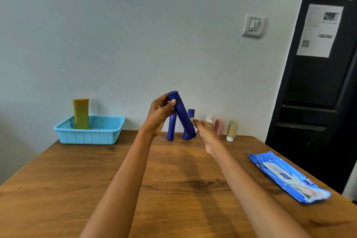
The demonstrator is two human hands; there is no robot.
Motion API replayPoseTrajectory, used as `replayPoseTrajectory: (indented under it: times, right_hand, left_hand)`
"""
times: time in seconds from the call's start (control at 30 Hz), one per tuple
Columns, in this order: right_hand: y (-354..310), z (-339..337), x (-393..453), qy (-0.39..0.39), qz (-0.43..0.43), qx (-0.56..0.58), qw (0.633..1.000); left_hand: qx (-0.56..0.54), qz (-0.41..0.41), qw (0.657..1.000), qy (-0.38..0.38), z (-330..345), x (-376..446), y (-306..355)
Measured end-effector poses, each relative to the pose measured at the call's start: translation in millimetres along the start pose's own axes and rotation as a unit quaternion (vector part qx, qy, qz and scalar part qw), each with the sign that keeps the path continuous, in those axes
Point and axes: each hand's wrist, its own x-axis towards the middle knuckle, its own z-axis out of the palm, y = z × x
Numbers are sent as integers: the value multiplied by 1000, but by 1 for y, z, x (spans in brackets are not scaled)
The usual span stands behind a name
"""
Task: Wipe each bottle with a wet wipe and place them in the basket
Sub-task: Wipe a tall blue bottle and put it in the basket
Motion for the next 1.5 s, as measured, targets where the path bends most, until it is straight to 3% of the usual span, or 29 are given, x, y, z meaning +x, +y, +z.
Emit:
replayPoseTrajectory:
  times: [0.17,0.3,0.6,0.67,0.77,0.9,1.07,1.27,1.4,1.5]
  right_hand:
    - [-5,-4,7,52,-57,18,997]
    - [-18,-4,12,116,-84,119,982]
    - [-62,13,10,1,-29,367,930]
    - [-57,17,8,15,-63,309,949]
    - [-42,21,1,60,-145,103,982]
    - [-17,18,2,103,-204,-75,970]
    - [-6,15,4,73,-129,-108,983]
    - [-27,-7,4,-113,-105,-100,983]
    - [-32,-10,12,-69,-122,-9,990]
    - [-41,-3,14,9,-156,-29,987]
  left_hand:
    - [-29,-9,1000,-6,2,0,-1]
    - [-38,-16,999,-2,0,1,-2]
    - [22,-27,999,9,7,2,-10]
    - [17,-24,999,25,5,2,-9]
    - [-5,-11,999,40,3,3,-4]
    - [-13,0,999,52,0,3,-1]
    - [14,-7,998,58,-1,3,-6]
    - [1,-15,997,71,-9,3,-7]
    - [-4,-20,999,41,-6,3,-7]
    - [20,-29,999,-8,4,2,-10]
